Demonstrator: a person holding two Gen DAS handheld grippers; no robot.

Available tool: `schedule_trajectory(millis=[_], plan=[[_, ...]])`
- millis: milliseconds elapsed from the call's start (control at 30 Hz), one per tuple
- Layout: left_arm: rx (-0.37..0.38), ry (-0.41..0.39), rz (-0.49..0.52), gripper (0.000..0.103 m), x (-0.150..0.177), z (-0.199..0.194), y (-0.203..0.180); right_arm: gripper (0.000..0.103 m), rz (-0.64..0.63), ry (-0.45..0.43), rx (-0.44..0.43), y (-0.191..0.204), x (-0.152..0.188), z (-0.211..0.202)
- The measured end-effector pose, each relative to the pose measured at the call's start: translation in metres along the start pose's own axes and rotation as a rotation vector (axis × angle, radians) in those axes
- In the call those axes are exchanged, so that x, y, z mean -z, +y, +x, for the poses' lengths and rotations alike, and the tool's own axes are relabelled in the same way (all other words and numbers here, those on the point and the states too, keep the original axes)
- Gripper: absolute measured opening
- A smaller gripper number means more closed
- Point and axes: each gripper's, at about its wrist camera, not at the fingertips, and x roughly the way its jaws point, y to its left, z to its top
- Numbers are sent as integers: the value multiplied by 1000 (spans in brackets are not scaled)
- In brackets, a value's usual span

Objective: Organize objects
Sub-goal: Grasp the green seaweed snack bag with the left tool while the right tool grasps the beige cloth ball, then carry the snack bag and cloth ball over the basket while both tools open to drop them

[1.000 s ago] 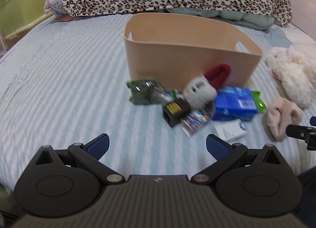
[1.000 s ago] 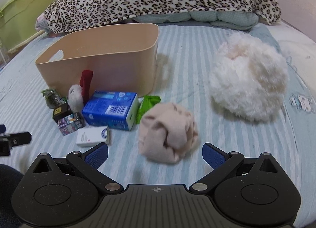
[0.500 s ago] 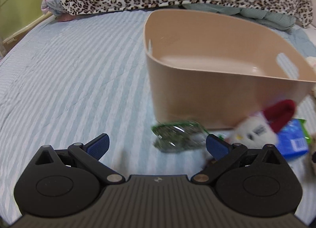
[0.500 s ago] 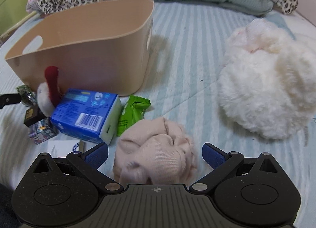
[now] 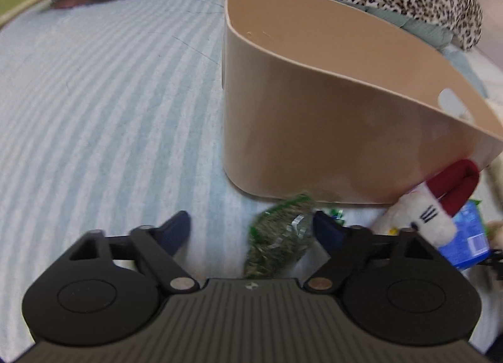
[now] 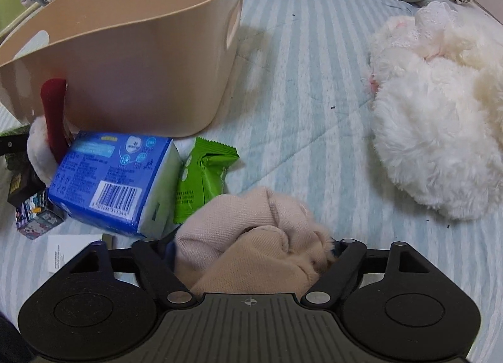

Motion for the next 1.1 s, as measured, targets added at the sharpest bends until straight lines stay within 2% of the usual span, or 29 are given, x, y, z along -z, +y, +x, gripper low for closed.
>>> schedule_trajectory(millis=[33,100,167,267,433,567,800,967,1100], plan=[[17,-1,-3,70,0,-1,1,66,3,-2,4,0,-2,-3],[40,-2,-8,52,-1,-3,1,60,13,-11,3,-2,-2,-5],[57,3,-12,42,0,-6,1,55,21,-18,3,-3,-1,-6],[39,12,19,34,5,-7,-4,50,29,-25,1,-4,0,-9],[30,-14,31,32,14,-10,-4,43,44,-49,-29,-7,1,-19],[21,-42,46,31,17,-23,-9,42,62,-89,-59,-9,4,-34],[1,-182,66,31,20,-75,-29,42,88,-251,-118,-16,-3,-85],[-12,-297,82,31,11,-115,-47,42,90,-396,-152,-10,-25,-119],[-34,-375,117,31,-2,-133,-67,42,78,-463,-172,1,-50,-127]])
